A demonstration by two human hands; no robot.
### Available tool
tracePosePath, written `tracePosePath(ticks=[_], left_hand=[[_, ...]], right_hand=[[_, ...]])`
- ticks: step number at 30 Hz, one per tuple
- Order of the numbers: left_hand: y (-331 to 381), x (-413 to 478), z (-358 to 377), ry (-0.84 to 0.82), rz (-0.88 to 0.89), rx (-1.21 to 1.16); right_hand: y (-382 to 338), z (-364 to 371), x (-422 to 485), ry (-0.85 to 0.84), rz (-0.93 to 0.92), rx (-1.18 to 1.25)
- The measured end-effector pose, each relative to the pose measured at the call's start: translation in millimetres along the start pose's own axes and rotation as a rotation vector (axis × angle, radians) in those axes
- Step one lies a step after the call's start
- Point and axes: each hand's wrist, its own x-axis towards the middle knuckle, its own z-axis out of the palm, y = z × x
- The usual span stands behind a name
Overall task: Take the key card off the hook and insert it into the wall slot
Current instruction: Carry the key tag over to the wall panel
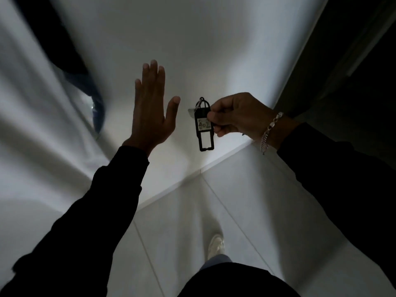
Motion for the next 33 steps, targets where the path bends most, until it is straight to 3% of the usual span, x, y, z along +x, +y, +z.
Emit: tracePosePath(ticks=[16, 26, 33], left_hand=[[122.3, 252.4, 209.2, 0.0, 0.116, -0.143], [222.9, 368.6, 303.7, 0.196, 0.005, -0.08], [236.4, 450.8, 321.9, 0.287, 0.04, 0.107]], right_hand=[[-4.7, -305.0, 94.2, 0.188, -0.098, 0.008], [-33.2, -501.7, 143.9, 0.06, -0.203, -0.104], [-85.6, -600.4, 211.9, 0.06, -0.352, -0.146]])
